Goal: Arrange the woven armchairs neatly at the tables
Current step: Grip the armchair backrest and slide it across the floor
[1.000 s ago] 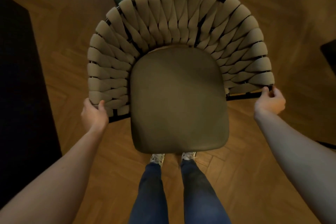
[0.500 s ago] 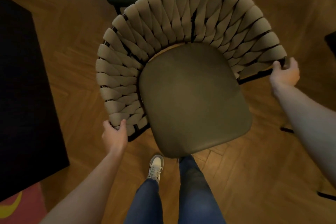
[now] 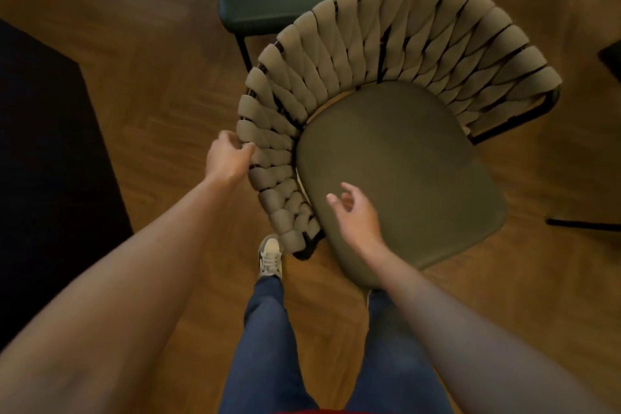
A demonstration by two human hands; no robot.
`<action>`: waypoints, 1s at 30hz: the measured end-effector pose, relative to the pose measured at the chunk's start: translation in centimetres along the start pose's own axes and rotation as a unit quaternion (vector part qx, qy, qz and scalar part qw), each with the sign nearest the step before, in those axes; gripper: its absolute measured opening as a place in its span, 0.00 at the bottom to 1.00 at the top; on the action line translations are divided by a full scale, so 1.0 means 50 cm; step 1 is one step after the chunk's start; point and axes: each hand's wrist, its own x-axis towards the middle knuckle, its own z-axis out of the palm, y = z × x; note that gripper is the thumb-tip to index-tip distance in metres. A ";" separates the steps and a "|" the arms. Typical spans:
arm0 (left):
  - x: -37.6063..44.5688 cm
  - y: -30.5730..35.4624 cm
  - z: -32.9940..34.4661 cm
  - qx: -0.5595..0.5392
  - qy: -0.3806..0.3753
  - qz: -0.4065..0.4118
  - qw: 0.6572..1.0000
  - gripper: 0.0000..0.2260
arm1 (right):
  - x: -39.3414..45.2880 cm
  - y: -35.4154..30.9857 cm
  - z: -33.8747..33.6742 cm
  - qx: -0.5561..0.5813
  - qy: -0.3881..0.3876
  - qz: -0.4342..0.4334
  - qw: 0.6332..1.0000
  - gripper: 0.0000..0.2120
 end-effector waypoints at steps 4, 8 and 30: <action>0.099 0.020 -0.017 0.009 -0.073 0.065 0.995 0.22 | 0.011 -0.059 0.147 -0.039 -0.004 -0.017 0.999 0.31; 0.163 0.026 -0.019 0.024 -0.119 0.086 0.989 0.22 | 0.032 -0.070 0.262 -0.066 -0.010 0.028 0.997 0.40; -0.126 -0.124 0.108 -0.094 -0.108 -0.057 0.988 0.20 | -0.199 0.163 0.124 -0.287 -0.008 -0.015 0.958 0.28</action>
